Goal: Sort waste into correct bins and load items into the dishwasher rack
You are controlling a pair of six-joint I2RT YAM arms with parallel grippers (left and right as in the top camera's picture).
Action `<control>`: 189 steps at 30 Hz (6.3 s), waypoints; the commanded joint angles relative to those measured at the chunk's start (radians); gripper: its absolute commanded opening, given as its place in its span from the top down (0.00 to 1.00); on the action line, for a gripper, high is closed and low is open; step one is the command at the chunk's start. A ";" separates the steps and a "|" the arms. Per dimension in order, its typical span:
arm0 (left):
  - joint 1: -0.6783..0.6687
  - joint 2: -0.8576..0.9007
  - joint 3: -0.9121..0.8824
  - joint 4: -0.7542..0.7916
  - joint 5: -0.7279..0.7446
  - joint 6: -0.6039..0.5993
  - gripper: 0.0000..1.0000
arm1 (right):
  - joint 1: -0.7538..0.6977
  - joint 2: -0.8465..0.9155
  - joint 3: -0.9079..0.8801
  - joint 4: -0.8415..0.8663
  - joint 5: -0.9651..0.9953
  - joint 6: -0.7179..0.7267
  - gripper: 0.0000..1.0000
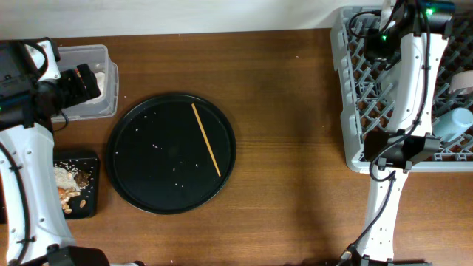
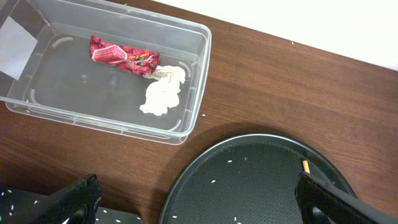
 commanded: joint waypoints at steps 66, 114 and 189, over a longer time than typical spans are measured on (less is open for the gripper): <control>0.003 0.002 -0.001 0.002 -0.003 -0.009 0.01 | 0.804 0.118 0.022 0.096 -0.035 0.423 0.96; 0.003 0.002 -0.001 0.002 -0.004 -0.009 0.01 | 0.004 -0.352 -0.484 -0.010 -0.075 0.169 0.34; 0.003 0.002 -0.001 0.002 -0.003 -0.009 0.01 | 0.138 -2.634 -3.018 1.783 -0.223 0.074 0.02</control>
